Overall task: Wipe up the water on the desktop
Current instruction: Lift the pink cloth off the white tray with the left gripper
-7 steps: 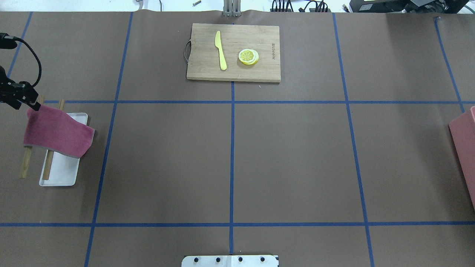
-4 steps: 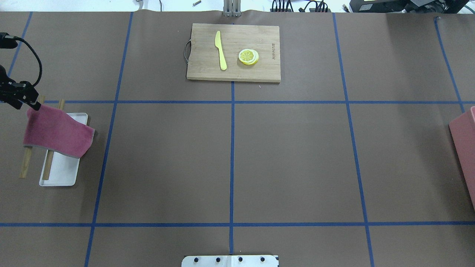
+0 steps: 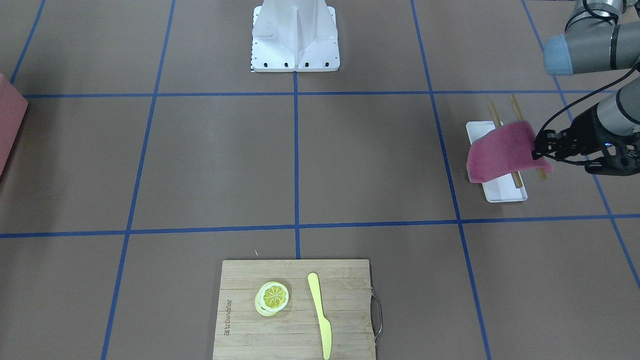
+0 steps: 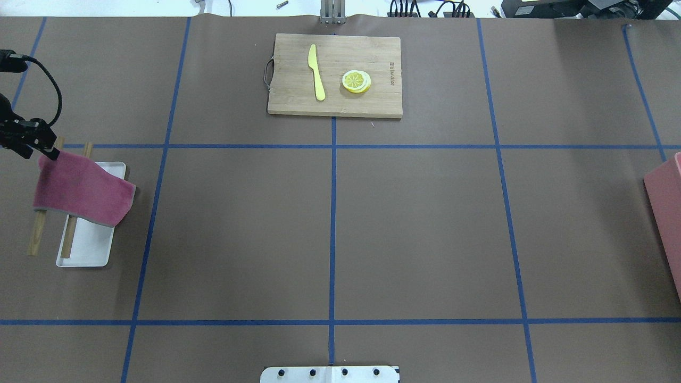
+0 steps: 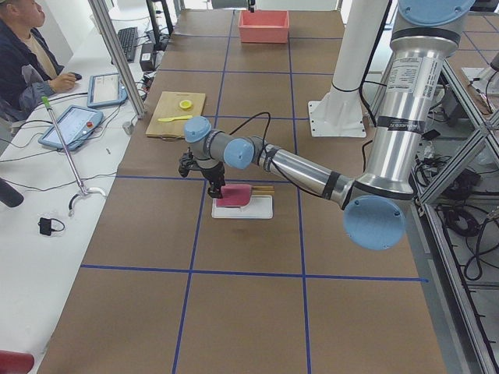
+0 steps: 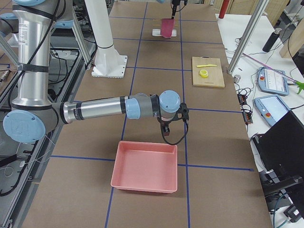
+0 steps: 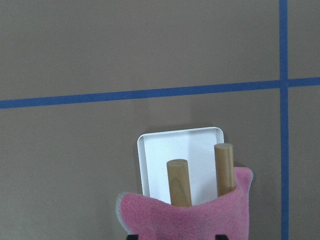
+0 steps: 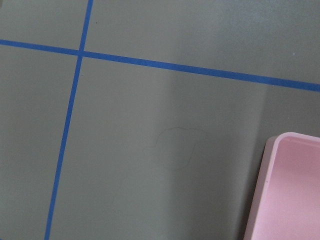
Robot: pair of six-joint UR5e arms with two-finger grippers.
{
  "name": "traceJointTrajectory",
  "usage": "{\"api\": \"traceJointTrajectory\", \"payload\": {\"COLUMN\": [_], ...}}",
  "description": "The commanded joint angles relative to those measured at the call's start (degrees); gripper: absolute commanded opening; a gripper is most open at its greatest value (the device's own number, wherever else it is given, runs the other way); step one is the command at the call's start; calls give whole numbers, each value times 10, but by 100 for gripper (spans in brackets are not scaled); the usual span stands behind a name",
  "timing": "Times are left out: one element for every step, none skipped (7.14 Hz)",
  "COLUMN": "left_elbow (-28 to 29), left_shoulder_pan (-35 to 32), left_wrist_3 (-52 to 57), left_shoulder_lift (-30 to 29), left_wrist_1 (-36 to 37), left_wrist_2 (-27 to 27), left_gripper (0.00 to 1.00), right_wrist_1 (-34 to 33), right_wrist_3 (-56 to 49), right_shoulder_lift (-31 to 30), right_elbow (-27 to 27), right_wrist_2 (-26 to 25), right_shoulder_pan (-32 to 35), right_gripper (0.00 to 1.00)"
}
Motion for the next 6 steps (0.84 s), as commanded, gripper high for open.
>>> {"api": "traceJointTrajectory", "payload": {"left_elbow": [5, 5, 4, 7, 7, 6], "left_shoulder_pan": [1, 1, 1, 1, 1, 2], "left_wrist_3": [-2, -9, -9, -9, -9, -9], "left_shoulder_lift": [-6, -7, -7, -7, -7, -7], "left_wrist_1": [-2, -2, -2, -2, -2, -2], "left_wrist_2": [0, 0, 0, 0, 0, 0], "left_gripper": [60, 58, 53, 51, 51, 51], "right_wrist_1": [0, 0, 0, 0, 0, 0], "right_wrist_3": [0, 0, 1, 1, 1, 1], "right_shoulder_lift": [1, 1, 2, 2, 2, 2], "right_elbow": [0, 1, 1, 1, 1, 0], "right_wrist_2": [0, 0, 0, 0, 0, 0], "right_shoulder_pan": [0, -1, -1, 0, 0, 0], "right_gripper": [100, 100, 100, 100, 100, 100]}}
